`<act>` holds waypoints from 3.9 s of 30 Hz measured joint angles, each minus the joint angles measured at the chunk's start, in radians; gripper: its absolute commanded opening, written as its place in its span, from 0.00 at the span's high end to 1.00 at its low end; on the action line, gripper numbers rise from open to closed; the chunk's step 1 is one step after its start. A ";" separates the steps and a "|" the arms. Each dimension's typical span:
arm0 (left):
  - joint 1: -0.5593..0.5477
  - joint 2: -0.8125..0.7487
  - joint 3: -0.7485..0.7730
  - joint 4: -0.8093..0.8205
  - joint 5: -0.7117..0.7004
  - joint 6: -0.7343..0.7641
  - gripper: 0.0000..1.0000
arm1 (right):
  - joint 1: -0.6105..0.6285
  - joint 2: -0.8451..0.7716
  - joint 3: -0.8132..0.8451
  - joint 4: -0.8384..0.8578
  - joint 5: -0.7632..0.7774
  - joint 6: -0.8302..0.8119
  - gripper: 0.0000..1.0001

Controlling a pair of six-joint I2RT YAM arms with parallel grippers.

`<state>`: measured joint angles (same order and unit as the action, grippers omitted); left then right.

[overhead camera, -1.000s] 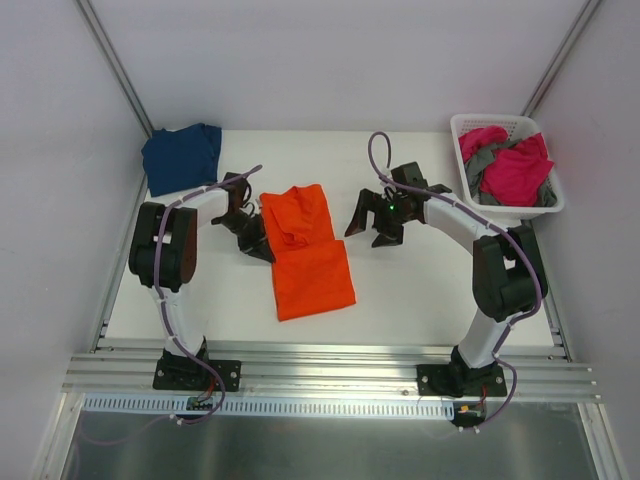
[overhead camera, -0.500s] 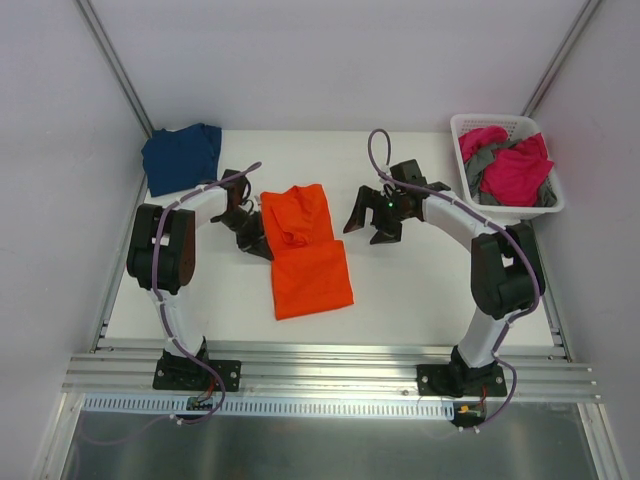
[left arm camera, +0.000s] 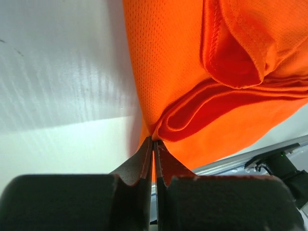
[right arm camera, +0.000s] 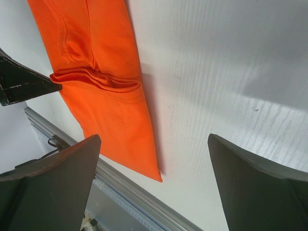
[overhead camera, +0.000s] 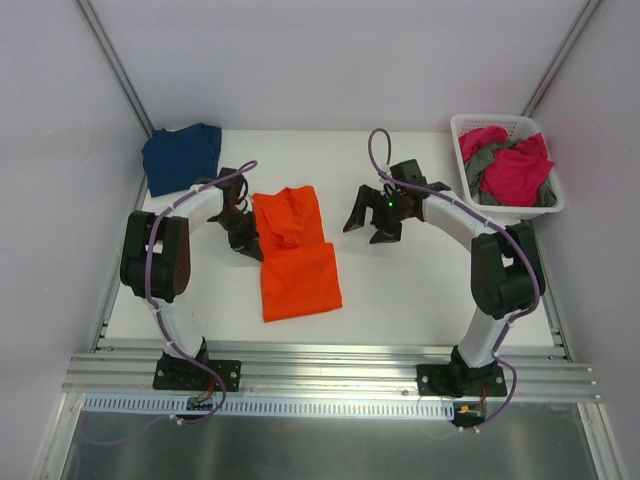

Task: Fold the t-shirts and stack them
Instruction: Fold the tshirt

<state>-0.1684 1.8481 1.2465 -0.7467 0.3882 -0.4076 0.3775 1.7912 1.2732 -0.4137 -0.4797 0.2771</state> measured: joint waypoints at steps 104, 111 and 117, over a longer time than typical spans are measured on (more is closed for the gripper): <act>0.046 -0.223 -0.318 -0.056 0.053 0.025 0.01 | 0.304 -0.091 -0.204 -0.046 -0.011 0.023 0.10; 0.046 -0.214 -0.326 -0.047 0.060 0.002 0.02 | 0.375 -0.013 -0.176 -0.020 -0.029 0.047 0.09; 0.046 -0.187 -0.330 -0.021 0.084 -0.017 0.06 | 0.398 0.026 -0.176 0.013 -0.052 0.082 0.10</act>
<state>-0.1226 1.6611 0.9165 -0.7681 0.4717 -0.4244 0.7753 1.8168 1.0973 -0.4007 -0.5320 0.3588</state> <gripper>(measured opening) 0.946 0.911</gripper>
